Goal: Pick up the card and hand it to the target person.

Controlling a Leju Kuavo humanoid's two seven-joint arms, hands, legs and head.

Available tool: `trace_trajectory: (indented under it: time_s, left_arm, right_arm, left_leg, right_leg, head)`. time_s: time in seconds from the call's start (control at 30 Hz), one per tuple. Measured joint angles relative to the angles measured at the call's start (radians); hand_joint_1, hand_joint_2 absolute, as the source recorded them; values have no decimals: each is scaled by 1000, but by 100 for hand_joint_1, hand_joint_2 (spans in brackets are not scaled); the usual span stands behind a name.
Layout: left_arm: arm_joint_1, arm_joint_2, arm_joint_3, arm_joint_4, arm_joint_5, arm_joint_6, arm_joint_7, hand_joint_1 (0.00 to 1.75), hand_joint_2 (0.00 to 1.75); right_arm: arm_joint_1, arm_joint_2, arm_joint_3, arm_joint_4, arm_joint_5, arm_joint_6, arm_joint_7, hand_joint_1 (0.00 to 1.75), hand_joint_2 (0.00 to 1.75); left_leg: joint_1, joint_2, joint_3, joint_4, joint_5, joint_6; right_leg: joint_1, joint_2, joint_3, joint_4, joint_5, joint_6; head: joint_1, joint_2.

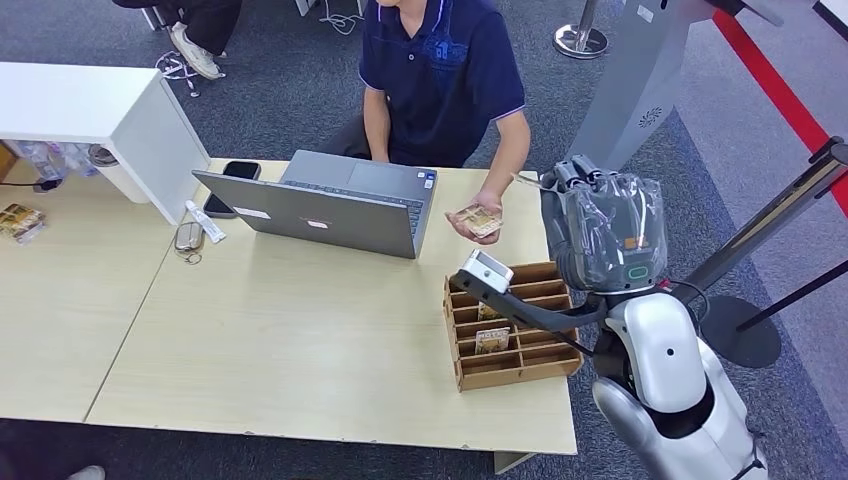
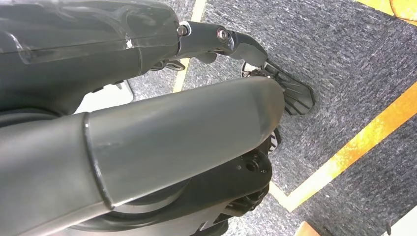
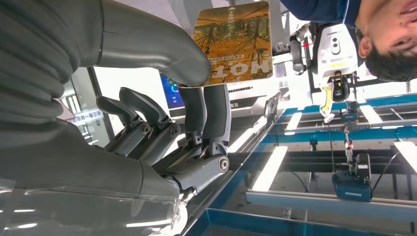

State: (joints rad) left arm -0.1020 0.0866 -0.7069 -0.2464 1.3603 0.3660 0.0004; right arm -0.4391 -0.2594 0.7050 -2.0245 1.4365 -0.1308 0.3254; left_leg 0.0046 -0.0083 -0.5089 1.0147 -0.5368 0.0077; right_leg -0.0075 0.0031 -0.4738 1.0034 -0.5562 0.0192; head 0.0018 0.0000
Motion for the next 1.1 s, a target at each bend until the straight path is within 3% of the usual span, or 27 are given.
trace_trajectory:
  time_s: [0.63,1.1]
  left_arm:
    - [0,0,0,0,0,11,22,0,0]
    - [0,0,0,-1,1,95,94,0,0]
  right_arm:
    - [10,-1,1,7,-25,-8,-13,175,175]
    - [57,-1,3,43,-94,-4,-30,175,175]
  left_leg:
    - [0,0,0,0,0,0]
    - [0,0,0,0,0,0]
  right_leg:
    - [0,0,0,0,0,0]
    - [0,0,0,0,0,0]
  head:
    - [0,0]
    - [0,0]
